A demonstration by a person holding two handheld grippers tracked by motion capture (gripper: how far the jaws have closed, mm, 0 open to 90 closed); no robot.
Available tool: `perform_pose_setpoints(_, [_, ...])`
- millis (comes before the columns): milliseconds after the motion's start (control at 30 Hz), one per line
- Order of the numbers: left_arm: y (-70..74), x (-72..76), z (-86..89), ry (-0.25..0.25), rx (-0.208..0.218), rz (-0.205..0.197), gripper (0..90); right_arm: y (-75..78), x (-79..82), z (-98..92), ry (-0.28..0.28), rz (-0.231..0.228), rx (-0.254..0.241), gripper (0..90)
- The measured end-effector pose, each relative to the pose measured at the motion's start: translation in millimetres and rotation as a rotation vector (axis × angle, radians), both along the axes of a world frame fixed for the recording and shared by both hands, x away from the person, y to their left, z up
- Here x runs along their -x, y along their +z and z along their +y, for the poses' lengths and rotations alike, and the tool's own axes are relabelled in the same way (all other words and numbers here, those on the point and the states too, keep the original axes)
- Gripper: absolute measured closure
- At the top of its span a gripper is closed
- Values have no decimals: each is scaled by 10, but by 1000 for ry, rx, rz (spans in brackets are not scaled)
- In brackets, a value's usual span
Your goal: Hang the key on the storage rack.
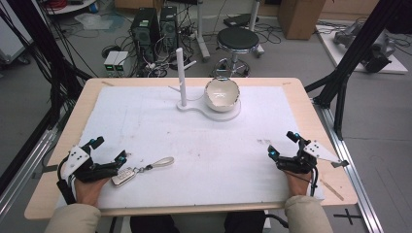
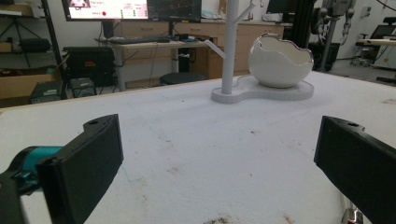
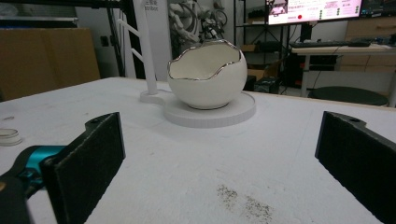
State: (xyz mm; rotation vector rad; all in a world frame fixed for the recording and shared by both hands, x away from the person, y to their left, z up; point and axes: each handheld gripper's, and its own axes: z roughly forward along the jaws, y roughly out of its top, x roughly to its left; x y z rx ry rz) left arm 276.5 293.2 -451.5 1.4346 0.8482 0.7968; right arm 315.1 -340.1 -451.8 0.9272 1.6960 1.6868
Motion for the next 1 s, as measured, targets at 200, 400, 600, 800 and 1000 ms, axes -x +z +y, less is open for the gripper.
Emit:
perform_pose_setpoints(200, [-1,2,1,5,7,0,17,-2,-6,-5,-1,-2,-5,5])
perform_pose_setpoints(400, [2,-5,-4,9,2,6,17,-1,0,4,-3,-2,4,5])
perform_pose_setpoints(600, [2,-8,18,-12,19,4,17,0,1,4,-1,-1,1,5])
perform_pose_setpoints(800, [165,-31,81,-50,9,2,17,-1,-2,-2,-1,1,1,5])
perform_pose_setpoints(1000, [563,-116,103,-173,-88,36,17,-1,-1,-2,-1,1,-3,5])
